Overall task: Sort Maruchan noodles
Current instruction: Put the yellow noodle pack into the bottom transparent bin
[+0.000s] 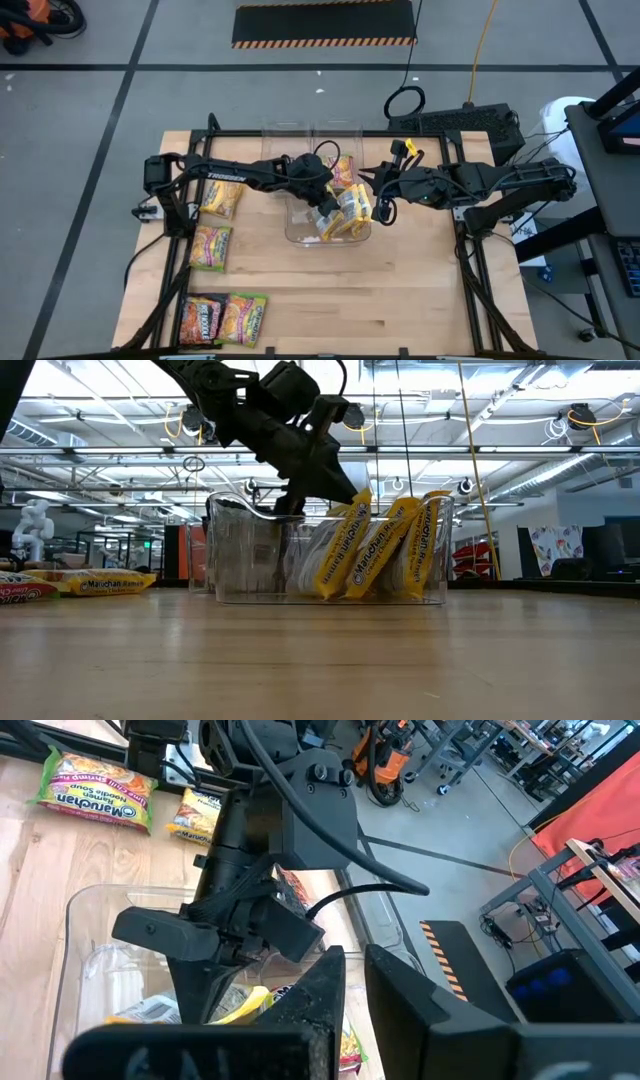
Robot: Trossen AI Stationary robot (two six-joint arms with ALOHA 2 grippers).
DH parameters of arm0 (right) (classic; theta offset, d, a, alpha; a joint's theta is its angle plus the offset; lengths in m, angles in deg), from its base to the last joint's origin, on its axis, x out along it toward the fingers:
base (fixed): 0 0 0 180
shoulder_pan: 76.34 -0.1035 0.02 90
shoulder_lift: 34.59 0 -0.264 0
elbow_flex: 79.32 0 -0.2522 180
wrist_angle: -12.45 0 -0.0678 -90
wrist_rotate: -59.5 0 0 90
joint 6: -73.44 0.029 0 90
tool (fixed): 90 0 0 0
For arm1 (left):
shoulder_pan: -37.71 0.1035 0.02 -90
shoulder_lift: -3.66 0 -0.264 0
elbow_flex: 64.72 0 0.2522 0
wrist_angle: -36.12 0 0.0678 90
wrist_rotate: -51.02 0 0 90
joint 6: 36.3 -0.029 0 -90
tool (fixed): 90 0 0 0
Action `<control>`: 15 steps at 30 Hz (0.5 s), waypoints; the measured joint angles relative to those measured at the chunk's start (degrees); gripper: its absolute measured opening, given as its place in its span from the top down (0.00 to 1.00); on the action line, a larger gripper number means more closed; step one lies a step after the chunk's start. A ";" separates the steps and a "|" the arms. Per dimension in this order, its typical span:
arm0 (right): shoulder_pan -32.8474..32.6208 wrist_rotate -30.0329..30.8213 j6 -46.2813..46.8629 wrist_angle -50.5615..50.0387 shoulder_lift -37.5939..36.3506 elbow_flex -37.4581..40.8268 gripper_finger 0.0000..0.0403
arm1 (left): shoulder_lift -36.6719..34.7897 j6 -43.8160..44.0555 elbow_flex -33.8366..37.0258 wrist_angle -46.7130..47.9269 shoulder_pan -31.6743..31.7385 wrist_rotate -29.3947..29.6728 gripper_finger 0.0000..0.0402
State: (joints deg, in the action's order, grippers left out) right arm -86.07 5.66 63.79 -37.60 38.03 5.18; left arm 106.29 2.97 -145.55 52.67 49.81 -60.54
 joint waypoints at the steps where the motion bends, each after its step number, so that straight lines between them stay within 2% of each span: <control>1: 0.00 0.00 0.00 0.00 0.00 0.00 0.90 | 0.00 0.02 0.00 0.00 0.00 -0.01 0.94; 7: 0.00 0.00 -0.02 0.00 0.00 0.00 0.90 | 0.00 -0.24 0.00 0.04 0.00 -0.03 0.99; 15: -0.02 -0.02 0.00 0.00 0.00 0.00 0.90 | 0.00 -0.58 0.00 -0.01 0.00 0.13 0.93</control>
State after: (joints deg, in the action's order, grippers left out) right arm -86.09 5.64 63.79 -37.60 38.03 5.18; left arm 106.29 2.39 -145.55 52.67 49.81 -60.41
